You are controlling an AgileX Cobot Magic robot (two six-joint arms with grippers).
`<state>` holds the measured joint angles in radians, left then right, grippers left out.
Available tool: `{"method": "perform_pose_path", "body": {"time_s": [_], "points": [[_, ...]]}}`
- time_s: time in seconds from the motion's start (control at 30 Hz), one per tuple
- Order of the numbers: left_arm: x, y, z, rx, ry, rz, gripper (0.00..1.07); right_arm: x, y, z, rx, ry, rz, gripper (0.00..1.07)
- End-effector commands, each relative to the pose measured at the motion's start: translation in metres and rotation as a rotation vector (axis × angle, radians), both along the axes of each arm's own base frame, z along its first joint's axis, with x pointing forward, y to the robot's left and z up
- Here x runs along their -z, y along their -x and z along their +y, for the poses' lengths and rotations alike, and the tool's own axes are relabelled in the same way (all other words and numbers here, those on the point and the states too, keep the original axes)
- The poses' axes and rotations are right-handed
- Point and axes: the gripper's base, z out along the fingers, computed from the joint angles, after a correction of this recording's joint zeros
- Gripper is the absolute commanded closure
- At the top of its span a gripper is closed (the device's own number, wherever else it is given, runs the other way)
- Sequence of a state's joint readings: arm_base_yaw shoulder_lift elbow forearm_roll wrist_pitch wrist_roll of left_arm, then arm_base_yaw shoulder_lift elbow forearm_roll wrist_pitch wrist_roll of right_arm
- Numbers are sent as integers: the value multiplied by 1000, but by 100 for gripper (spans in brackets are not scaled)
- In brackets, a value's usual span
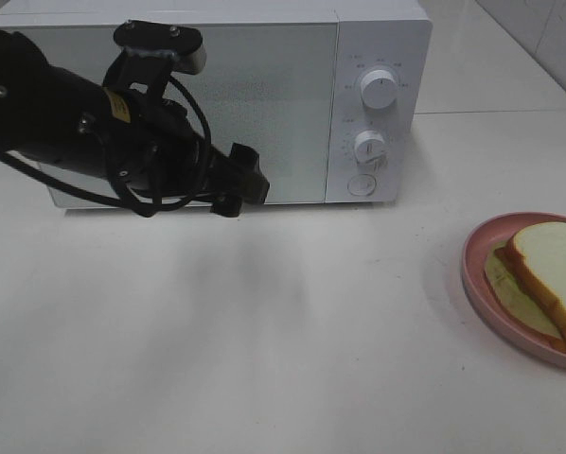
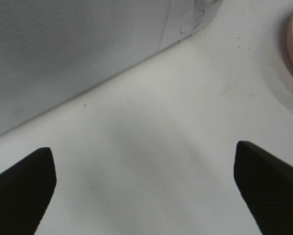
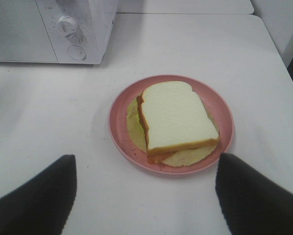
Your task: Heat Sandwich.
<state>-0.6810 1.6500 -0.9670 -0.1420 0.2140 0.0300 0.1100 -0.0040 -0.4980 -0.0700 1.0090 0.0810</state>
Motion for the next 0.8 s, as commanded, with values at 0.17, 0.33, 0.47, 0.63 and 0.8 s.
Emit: {"method": "perform_pose_path", "body": {"time_s": [0.17,0.33,0.47,0.63,0.8], "points": [[-12,30,17,40,-128,208,9,-1,4,0,-1,2,-43,33],[-20,38,32,15,-167,298,9,-1,4,0,-1,2,-43,33],[-25,35,55,-52,-192,371,9,-1,4,0,-1,2,-43,33],[-34,31,89,-140,-209,434,9,-1,4,0,-1,2,-43,33],[-45,29,126,-251,-198,476,9,-1,4,0,-1,1,-43,33]]}}
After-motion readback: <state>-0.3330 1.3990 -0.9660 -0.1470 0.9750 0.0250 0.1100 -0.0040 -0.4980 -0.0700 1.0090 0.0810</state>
